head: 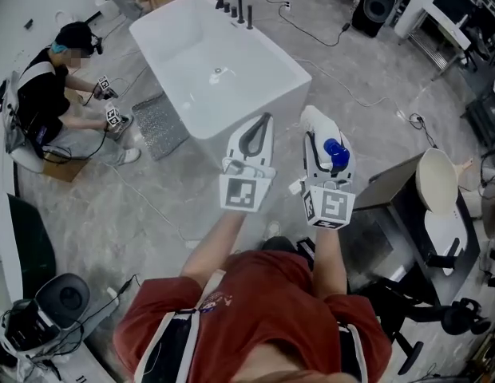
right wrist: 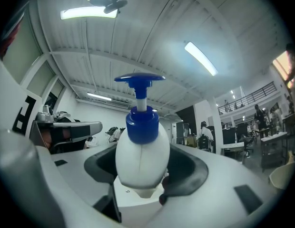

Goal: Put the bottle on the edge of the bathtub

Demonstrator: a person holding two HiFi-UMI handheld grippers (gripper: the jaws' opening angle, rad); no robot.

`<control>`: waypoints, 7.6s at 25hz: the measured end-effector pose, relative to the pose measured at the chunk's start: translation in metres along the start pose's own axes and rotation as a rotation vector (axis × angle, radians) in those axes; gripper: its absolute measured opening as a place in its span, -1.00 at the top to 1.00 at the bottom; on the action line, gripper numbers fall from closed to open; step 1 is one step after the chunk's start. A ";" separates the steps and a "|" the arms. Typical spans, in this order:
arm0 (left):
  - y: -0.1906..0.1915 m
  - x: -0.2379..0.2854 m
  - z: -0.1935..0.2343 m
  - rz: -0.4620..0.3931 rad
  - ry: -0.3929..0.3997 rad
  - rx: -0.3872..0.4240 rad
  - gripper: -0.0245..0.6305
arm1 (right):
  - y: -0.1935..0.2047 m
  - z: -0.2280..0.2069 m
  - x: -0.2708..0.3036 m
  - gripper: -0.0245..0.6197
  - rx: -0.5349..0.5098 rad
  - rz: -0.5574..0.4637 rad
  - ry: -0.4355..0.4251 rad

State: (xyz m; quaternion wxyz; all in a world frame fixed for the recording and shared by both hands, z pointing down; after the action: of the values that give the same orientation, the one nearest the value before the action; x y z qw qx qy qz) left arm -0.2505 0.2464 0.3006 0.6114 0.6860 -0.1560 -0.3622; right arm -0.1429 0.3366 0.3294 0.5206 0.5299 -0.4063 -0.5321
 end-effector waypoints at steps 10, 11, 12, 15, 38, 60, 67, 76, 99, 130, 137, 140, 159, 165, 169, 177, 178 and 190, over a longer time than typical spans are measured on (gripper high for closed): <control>0.036 0.071 -0.010 0.008 -0.037 0.006 0.88 | 0.024 -0.064 0.050 0.08 0.023 -0.011 -0.016; 0.039 0.075 -0.012 0.008 -0.039 0.008 0.88 | 0.025 -0.069 0.053 0.08 0.027 -0.016 -0.019; 0.041 0.080 -0.015 0.007 -0.041 0.013 0.88 | 0.026 -0.075 0.055 0.08 0.030 -0.021 -0.022; 0.040 0.093 -0.031 0.011 -0.047 0.025 0.88 | 0.023 -0.096 0.055 0.08 0.046 -0.034 -0.033; 0.104 0.215 -0.001 0.007 -0.012 -0.008 0.88 | 0.067 -0.145 0.171 0.08 0.023 0.013 -0.030; 0.154 0.354 0.083 0.026 0.015 -0.022 0.88 | 0.093 -0.168 0.341 0.08 0.000 0.018 -0.029; 0.174 0.384 0.075 0.048 0.004 -0.015 0.88 | 0.109 -0.197 0.362 0.08 0.020 0.020 -0.040; 0.195 0.450 0.053 0.042 -0.065 -0.011 0.88 | 0.122 -0.266 0.405 0.08 0.039 0.005 -0.079; 0.228 0.550 0.022 0.058 -0.239 0.061 0.88 | 0.151 -0.375 0.481 0.08 0.097 0.014 -0.246; 0.293 0.567 0.163 0.132 -0.511 0.099 0.88 | 0.239 -0.301 0.634 0.08 0.116 0.221 -0.516; 0.308 0.570 0.162 0.197 -0.552 0.179 0.88 | 0.298 -0.305 0.655 0.08 0.128 0.321 -0.584; 0.317 0.573 0.162 0.209 -0.598 0.132 0.88 | 0.326 -0.307 0.663 0.08 0.133 0.356 -0.603; 0.378 0.590 0.152 0.324 -0.639 0.187 0.88 | 0.494 -0.300 0.681 0.08 0.170 0.593 -0.693; 0.390 0.589 0.148 0.352 -0.648 0.188 0.88 | 0.536 -0.296 0.676 0.08 0.162 0.647 -0.710; 0.395 0.583 0.150 0.369 -0.656 0.192 0.88 | 0.551 -0.290 0.673 0.08 0.165 0.670 -0.709; 0.399 0.576 0.146 0.380 -0.663 0.200 0.88 | 0.569 -0.288 0.665 0.08 0.161 0.678 -0.706; 0.399 0.576 0.145 0.379 -0.662 0.201 0.88 | 0.569 -0.289 0.664 0.08 0.158 0.674 -0.707; 0.397 0.569 0.139 0.386 -0.650 0.180 0.88 | 0.572 -0.282 0.657 -0.16 0.153 0.699 -0.750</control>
State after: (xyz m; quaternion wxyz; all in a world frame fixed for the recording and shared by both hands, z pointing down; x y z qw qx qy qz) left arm 0.1368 -0.3093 0.5057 0.5245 0.5444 -0.4989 -0.4238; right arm 0.2741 -0.3494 0.7690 0.4458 0.1720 -0.7554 -0.4484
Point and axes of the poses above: the fingertips, and each gripper's own axes: x forward along the fingers, z to its left, y out of its underside, the point moved 3 cm from there along -x, backward along the fingers, and after that the axes turned 14 degrees about -y, right-handed, at the moved point
